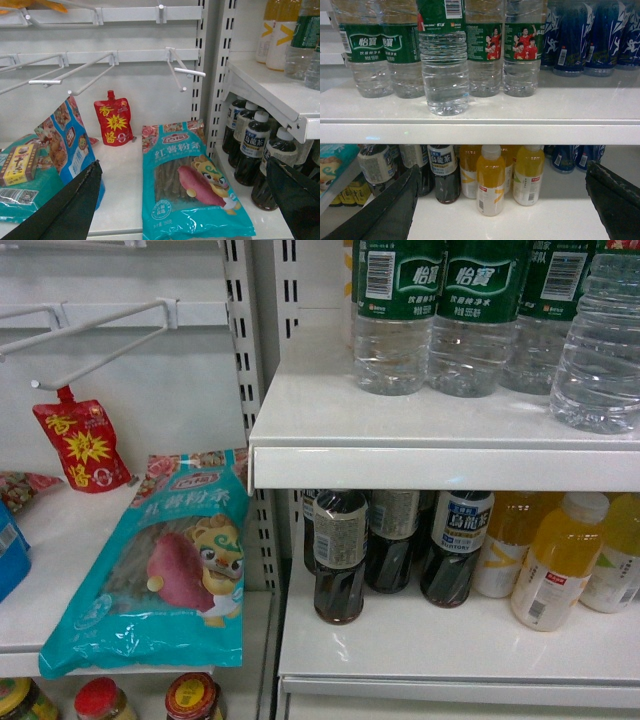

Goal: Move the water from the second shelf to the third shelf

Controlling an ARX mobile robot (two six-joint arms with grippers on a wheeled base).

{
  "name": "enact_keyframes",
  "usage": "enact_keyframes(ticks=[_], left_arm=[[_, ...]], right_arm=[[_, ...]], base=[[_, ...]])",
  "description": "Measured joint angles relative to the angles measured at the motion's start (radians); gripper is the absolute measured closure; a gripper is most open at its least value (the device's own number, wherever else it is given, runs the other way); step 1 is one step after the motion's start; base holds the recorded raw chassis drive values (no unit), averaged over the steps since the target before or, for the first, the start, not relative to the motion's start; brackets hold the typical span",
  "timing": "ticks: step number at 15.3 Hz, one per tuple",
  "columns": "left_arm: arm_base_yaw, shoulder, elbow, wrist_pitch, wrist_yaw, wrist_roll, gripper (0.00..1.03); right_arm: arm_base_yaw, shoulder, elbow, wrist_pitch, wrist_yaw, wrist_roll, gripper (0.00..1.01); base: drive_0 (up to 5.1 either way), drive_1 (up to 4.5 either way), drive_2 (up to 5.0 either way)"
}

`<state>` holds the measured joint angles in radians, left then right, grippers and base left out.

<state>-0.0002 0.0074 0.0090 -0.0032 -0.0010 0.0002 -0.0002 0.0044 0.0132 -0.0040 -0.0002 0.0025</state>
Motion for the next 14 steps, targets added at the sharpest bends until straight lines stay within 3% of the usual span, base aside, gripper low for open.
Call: enact_keyframes(ticks=[14], left_arm=[[0.000,0.000,0.000,-0.001,0.000,0.000,0.05]], right_arm=[[0.000,0.000,0.000,0.001,0.000,-0.002,0.03]], base=[[0.0,0.00,0.0]])
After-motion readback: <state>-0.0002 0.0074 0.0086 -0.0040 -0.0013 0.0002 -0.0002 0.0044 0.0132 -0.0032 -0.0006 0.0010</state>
